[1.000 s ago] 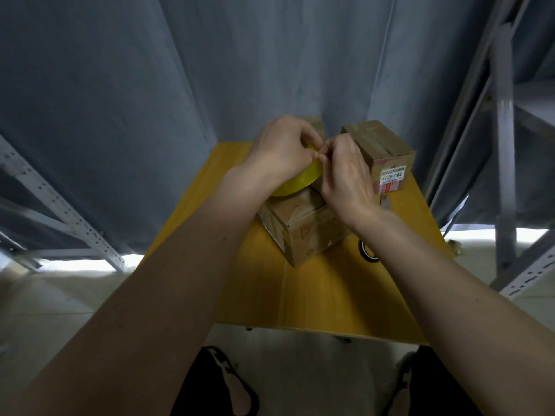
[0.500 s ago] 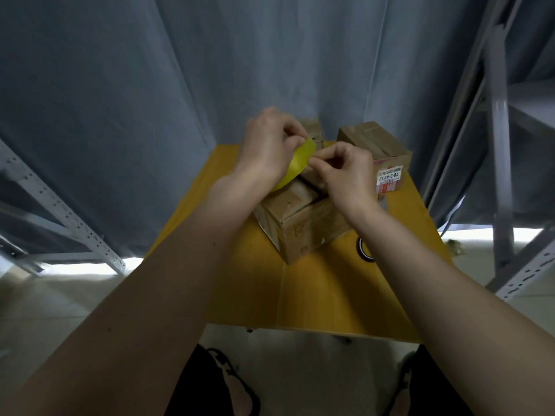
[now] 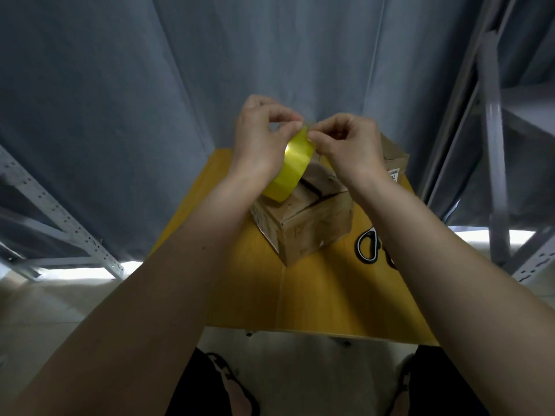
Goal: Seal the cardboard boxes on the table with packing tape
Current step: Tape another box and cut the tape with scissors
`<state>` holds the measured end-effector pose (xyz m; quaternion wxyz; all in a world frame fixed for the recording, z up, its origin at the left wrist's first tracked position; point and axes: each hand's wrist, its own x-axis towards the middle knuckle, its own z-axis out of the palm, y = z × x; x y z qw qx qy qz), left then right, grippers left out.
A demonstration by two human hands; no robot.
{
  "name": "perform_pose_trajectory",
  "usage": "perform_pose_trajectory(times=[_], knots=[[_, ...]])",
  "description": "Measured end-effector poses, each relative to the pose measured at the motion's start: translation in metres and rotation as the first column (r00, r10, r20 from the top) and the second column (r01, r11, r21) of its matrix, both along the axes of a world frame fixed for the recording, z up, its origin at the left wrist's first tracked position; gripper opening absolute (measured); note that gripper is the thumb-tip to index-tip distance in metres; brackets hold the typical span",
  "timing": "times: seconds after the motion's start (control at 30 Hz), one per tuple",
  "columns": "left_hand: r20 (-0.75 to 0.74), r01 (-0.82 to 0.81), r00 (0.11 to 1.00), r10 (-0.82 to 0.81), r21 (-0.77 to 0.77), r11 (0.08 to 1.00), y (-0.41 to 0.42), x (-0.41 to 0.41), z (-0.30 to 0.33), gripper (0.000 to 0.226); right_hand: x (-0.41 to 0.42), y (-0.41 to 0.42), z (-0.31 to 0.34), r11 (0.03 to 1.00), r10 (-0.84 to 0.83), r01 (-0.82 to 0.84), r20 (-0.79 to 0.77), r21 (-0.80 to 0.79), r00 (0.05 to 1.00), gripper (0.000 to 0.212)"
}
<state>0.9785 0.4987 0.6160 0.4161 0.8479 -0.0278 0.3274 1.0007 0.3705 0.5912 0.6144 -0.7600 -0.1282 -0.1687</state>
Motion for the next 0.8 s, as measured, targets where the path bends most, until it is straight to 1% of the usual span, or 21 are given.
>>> perform_pose_trajectory(times=[0.07,0.1,0.17,0.2,0.23,0.3,0.33,0.37,0.47,0.53,0.6,0.63,0.7,0.73,0.77,0.8], knots=[[0.022,0.062,0.998,-0.060,-0.079,0.995,-0.001,-0.002,0.003,0.005,0.002,0.000,0.003,0.996,-0.007,0.008,0.009,-0.093,1.000,0.014],[0.009,0.082,0.997,-0.082,-0.113,0.990,-0.001,-0.002,0.003,0.005,0.003,0.000,0.002,0.987,-0.014,0.017,0.021,-0.158,1.000,0.013],[-0.061,0.102,0.992,-0.113,-0.165,0.981,0.003,-0.002,0.003,0.007,0.002,0.001,-0.003,0.960,-0.022,0.039,0.064,-0.276,0.998,0.012],[-0.101,0.122,0.985,-0.140,-0.168,0.978,0.005,-0.002,0.003,0.011,0.002,0.001,-0.007,0.951,-0.027,0.052,0.084,-0.306,0.996,0.011],[-0.138,0.154,0.975,-0.174,-0.145,0.977,0.006,-0.003,0.003,0.018,0.002,0.001,-0.010,0.946,-0.038,0.070,0.106,-0.318,0.994,0.010],[-0.224,0.212,0.950,-0.215,-0.036,0.977,0.007,-0.004,0.005,0.030,0.002,0.001,-0.014,0.939,-0.062,0.116,0.173,-0.324,0.983,0.008],[-0.268,0.228,0.939,-0.217,0.013,0.974,0.007,-0.004,0.008,0.031,0.003,0.001,-0.015,0.934,-0.063,0.133,0.212,-0.331,0.975,0.008],[-0.303,0.233,0.929,-0.214,0.029,0.972,0.007,-0.004,0.011,0.028,0.004,0.001,-0.015,0.930,-0.053,0.139,0.249,-0.341,0.967,0.009],[-0.351,0.196,0.916,-0.192,-0.025,0.980,0.009,-0.002,0.019,0.019,0.003,0.001,-0.016,0.898,0.032,0.136,0.370,-0.418,0.928,0.013],[-0.357,0.176,0.917,-0.176,-0.033,0.984,0.011,-0.001,0.021,0.017,0.000,0.000,-0.016,0.879,0.093,0.139,0.450,-0.457,0.888,0.025],[-0.365,0.191,0.911,-0.193,-0.043,0.981,0.013,0.000,0.023,0.016,-0.004,0.000,-0.016,0.873,0.111,0.161,0.510,-0.460,0.853,0.037],[-0.361,0.197,0.912,-0.197,-0.035,0.980,0.012,0.000,0.024,0.014,-0.005,-0.001,-0.017,0.874,0.113,0.171,0.533,-0.454,0.839,0.038],[-0.331,0.186,0.928,-0.173,0.009,0.982,0.010,0.000,0.023,0.008,-0.006,-0.001,-0.018,0.896,0.088,0.180,0.558,-0.407,0.825,0.030],[-0.303,0.165,0.942,-0.145,0.041,0.985,0.009,0.000,0.022,0.006,-0.006,-0.002,-0.019,0.918,0.042,0.189,0.559,-0.348,0.828,0.023],[-0.260,0.129,0.960,-0.105,0.076,0.989,0.009,0.001,0.020,0.005,-0.005,-0.003,-0.021,0.944,-0.039,0.206,0.537,-0.256,0.843,0.018],[-0.209,0.087,0.976,-0.066,0.094,0.992,0.011,0.001,0.018,0.004,-0.004,-0.004,-0.022,0.961,-0.144,0.238,0.479,-0.141,0.866,0.015]])
